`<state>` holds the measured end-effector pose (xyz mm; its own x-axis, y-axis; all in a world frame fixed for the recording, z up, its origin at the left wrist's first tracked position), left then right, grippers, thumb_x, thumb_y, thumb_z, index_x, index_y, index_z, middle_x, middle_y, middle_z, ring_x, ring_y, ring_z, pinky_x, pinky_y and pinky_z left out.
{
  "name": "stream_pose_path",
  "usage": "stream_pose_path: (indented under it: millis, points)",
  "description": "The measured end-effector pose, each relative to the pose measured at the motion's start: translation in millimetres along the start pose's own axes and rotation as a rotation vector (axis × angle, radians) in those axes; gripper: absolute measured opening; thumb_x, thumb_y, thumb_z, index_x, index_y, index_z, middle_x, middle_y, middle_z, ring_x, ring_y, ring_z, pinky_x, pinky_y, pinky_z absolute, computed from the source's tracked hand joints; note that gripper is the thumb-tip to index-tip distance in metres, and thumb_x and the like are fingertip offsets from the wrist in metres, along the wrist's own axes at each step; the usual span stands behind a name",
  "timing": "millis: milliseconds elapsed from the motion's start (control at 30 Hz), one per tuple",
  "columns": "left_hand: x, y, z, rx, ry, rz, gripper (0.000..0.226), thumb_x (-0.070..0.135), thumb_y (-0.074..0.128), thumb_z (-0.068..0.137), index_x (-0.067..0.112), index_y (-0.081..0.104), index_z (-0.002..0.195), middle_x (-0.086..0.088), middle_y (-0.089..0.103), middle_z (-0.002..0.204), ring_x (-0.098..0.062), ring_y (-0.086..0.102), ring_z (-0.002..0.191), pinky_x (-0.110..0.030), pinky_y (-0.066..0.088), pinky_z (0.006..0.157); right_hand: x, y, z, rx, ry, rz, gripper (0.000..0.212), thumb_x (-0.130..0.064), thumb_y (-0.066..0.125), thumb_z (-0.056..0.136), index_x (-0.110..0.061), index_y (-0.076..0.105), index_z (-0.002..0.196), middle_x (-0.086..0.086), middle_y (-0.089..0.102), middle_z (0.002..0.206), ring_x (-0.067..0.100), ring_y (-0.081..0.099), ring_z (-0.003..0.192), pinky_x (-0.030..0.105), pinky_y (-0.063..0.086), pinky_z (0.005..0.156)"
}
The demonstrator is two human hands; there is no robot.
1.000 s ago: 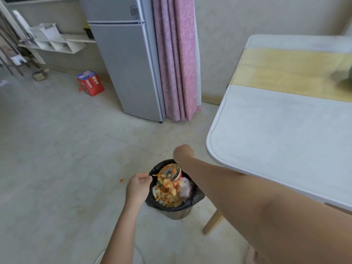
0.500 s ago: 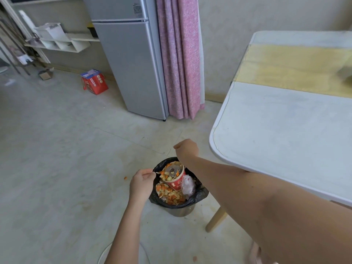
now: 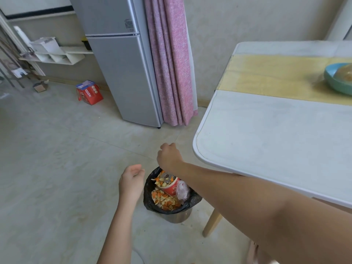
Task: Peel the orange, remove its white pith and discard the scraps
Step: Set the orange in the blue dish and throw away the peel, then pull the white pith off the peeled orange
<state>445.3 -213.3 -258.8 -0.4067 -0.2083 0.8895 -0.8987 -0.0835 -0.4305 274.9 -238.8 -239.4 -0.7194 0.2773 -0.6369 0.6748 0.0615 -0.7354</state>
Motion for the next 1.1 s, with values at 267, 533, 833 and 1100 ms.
stream_pose_path:
  millis: [267,533,833,1100]
  points:
    - [86,-45,-36,0.140,0.171,-0.253,0.022,0.001,0.051,0.093,0.012,0.058,0.110,-0.008,0.062,0.112,-0.024,0.060,0.104,-0.041,0.048,0.096,-92,-72,-71,0.037,-0.280,0.228,0.031,-0.011,0.033,0.100,0.007,0.053,0.115,0.026,0.052,0.120,0.035,0.046,0.114,0.032,0.034,0.079]
    - [209,8,-115,-0.102,0.442,-0.285,0.021,0.002,0.052,0.093,0.018,0.058,0.105,-0.008,0.066,0.106,-0.020,0.062,0.096,-0.035,0.048,0.090,-77,-227,-163,0.276,-0.446,0.410,0.047,-0.035,0.036,0.102,-0.005,0.072,0.096,0.013,0.071,0.101,0.028,0.063,0.098,0.035,0.045,0.093]
    - [293,148,-215,-0.522,0.656,-0.025,0.018,0.030,0.066,0.080,0.031,0.063,0.097,0.006,0.068,0.099,-0.017,0.065,0.096,-0.039,0.050,0.089,105,-382,-225,0.337,-0.172,0.070,0.025,-0.019,0.049,0.098,-0.010,0.070,0.108,0.003,0.069,0.102,0.013,0.062,0.082,0.018,0.050,0.070]
    - [334,247,-235,-0.617,0.676,0.103,0.015,0.022,0.065,0.085,0.025,0.061,0.100,0.008,0.065,0.094,-0.015,0.064,0.090,-0.040,0.051,0.087,249,-463,-273,0.492,0.046,0.083,0.054,-0.052,0.033,0.098,-0.015,0.068,0.114,0.003,0.071,0.096,0.021,0.065,0.092,0.034,0.050,0.088]
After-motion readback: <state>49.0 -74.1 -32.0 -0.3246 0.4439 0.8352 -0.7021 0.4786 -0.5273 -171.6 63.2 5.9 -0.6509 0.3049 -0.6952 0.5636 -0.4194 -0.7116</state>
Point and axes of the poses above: each hand's wrist, its own z-axis towards the middle knuckle, its own y-axis out of the palm, x = y × z, the point moved 10 cm from there along z, towards the middle knuckle
